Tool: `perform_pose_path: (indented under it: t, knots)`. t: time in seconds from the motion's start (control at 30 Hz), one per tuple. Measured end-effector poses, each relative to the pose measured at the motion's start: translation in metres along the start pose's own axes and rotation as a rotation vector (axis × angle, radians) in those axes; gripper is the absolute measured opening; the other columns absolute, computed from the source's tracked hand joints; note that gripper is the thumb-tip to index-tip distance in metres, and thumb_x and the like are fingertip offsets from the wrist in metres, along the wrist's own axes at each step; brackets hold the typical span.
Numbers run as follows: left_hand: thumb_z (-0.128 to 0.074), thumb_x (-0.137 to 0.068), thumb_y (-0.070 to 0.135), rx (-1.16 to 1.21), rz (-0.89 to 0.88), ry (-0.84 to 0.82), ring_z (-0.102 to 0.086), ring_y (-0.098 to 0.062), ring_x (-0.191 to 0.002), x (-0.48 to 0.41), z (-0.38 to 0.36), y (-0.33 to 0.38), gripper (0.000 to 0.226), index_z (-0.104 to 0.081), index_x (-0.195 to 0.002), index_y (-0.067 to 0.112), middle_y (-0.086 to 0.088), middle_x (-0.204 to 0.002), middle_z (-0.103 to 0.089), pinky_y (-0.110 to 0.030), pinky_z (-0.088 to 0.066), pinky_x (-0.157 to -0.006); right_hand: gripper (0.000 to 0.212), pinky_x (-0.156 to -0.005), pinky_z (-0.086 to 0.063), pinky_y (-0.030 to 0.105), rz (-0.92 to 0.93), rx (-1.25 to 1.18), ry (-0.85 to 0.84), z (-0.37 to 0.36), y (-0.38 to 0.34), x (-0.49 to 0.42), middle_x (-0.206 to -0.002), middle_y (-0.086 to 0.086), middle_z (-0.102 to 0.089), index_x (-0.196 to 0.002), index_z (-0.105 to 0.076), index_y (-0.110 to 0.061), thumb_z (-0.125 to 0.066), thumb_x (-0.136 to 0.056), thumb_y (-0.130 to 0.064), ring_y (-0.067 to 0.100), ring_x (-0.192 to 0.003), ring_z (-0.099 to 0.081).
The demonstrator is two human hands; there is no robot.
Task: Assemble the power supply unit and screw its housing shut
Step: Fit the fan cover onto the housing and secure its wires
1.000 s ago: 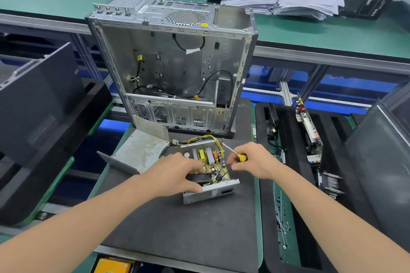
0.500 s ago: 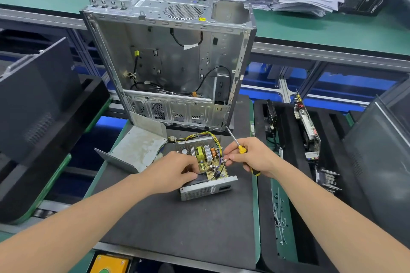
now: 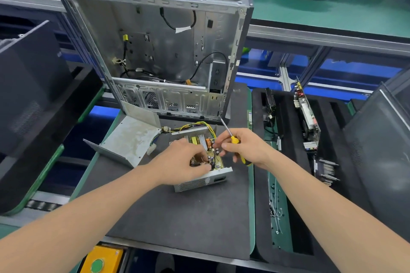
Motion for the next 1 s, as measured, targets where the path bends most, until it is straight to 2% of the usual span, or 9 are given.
perform_pose_path:
  t: [0.17, 0.23, 0.37, 0.53, 0.63, 0.73, 0.8, 0.9, 1.0]
  knots:
    - [-0.064, -0.095, 0.048, 0.052, -0.102, 0.125, -0.048, -0.004, -0.090, 0.006, -0.002, 0.004, 0.016, -0.064, -0.088, 0.034, 0.018, -0.087, -0.061, -0.024, -0.034, -0.085, 0.012, -0.046, -0.045, 0.029, -0.123, 0.080, 0.235, 0.021, 0.033, -0.007, -0.088, 0.016, -0.073, -0.101, -0.075, -0.021, -0.065, -0.100, -0.013, 0.018, -0.060, -0.059]
    - [-0.067, -0.092, 0.054, 0.040, -0.126, 0.169, -0.046, -0.002, -0.090, 0.012, 0.000, 0.003, 0.021, -0.060, -0.089, 0.035, 0.019, -0.090, -0.054, -0.020, -0.035, -0.087, 0.007, -0.045, -0.042, 0.028, -0.136, 0.096, 0.256, 0.023, 0.043, -0.010, -0.078, 0.006, -0.065, -0.100, -0.074, -0.025, -0.071, -0.097, -0.020, 0.015, -0.052, -0.051]
    - [-0.067, -0.090, 0.061, 0.026, -0.096, 0.152, -0.047, -0.012, -0.098, 0.019, -0.004, -0.004, 0.027, -0.064, -0.095, 0.035, 0.016, -0.100, -0.049, -0.035, -0.038, -0.096, 0.019, -0.043, -0.037, 0.022, -0.086, 0.044, 0.196, 0.015, 0.042, -0.019, -0.082, -0.006, -0.063, -0.108, -0.071, -0.027, -0.080, -0.091, -0.025, 0.011, -0.049, -0.044]
    - [-0.069, -0.086, 0.046, 0.162, 0.209, 0.398, -0.040, -0.017, -0.117, 0.023, 0.016, -0.033, 0.022, -0.062, -0.104, 0.035, 0.007, -0.118, -0.043, -0.039, -0.029, -0.104, 0.019, -0.067, -0.048, 0.024, 0.063, 0.279, 0.218, 0.012, 0.021, -0.031, -0.092, -0.018, -0.071, -0.101, -0.072, -0.038, -0.082, -0.086, -0.045, 0.000, -0.080, -0.062]
    - [-0.078, -0.083, 0.020, 0.335, 0.508, 0.593, -0.044, -0.023, -0.122, 0.040, 0.014, -0.058, 0.044, -0.052, -0.117, 0.030, 0.001, -0.125, -0.039, -0.046, -0.039, -0.109, 0.012, -0.057, -0.052, 0.025, 0.059, 0.302, 0.292, 0.018, 0.017, -0.034, -0.075, -0.018, -0.068, -0.089, -0.073, -0.040, -0.077, -0.089, -0.051, 0.002, -0.059, -0.062]
    - [-0.078, -0.078, 0.024, 0.654, 0.770, 0.671, -0.053, -0.024, -0.118, 0.058, -0.008, -0.080, 0.061, -0.041, -0.126, 0.027, -0.002, -0.130, -0.042, -0.044, -0.047, -0.101, 0.016, -0.044, -0.040, 0.014, 0.021, 0.274, 0.303, 0.016, 0.018, -0.034, -0.061, -0.014, -0.065, -0.083, -0.074, -0.037, -0.075, -0.091, -0.050, 0.011, -0.045, -0.065]
    - [-0.073, -0.075, 0.033, 0.817, 0.822, 0.612, -0.057, -0.020, -0.120, 0.056, -0.024, -0.084, 0.068, -0.044, -0.136, 0.025, -0.004, -0.136, -0.048, -0.043, -0.046, -0.107, 0.020, -0.041, -0.037, 0.010, -0.002, 0.295, 0.289, 0.013, 0.017, -0.033, -0.056, -0.013, -0.065, -0.081, -0.073, -0.035, -0.072, -0.094, -0.051, 0.011, -0.044, -0.066]
    - [-0.064, -0.094, 0.022, 0.928, 0.781, 0.588, -0.059, -0.011, -0.119, 0.047, -0.033, -0.083, 0.047, -0.054, -0.138, 0.036, 0.002, -0.142, -0.053, -0.043, -0.045, -0.112, 0.029, -0.038, -0.035, 0.008, -0.024, 0.332, 0.271, 0.009, 0.015, -0.032, -0.051, -0.014, -0.065, -0.079, -0.069, -0.029, -0.066, -0.098, -0.050, 0.005, -0.039, -0.061]
    - [-0.057, -0.101, 0.021, 1.007, 0.802, 0.624, -0.061, -0.010, -0.118, 0.047, -0.037, -0.088, 0.048, -0.050, -0.144, 0.041, 0.007, -0.141, -0.053, -0.046, -0.047, -0.112, 0.032, -0.044, -0.037, 0.014, -0.018, 0.371, 0.298, 0.009, 0.013, -0.030, -0.052, -0.015, -0.065, -0.079, -0.068, -0.025, -0.064, -0.099, -0.050, 0.002, -0.042, -0.060]
Point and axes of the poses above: each hand's wrist, its own x-axis away from the middle knuckle, its own z-axis out of the back of the hand, y = z × x, the point moved 10 cm from there along -x, towards the middle knuckle
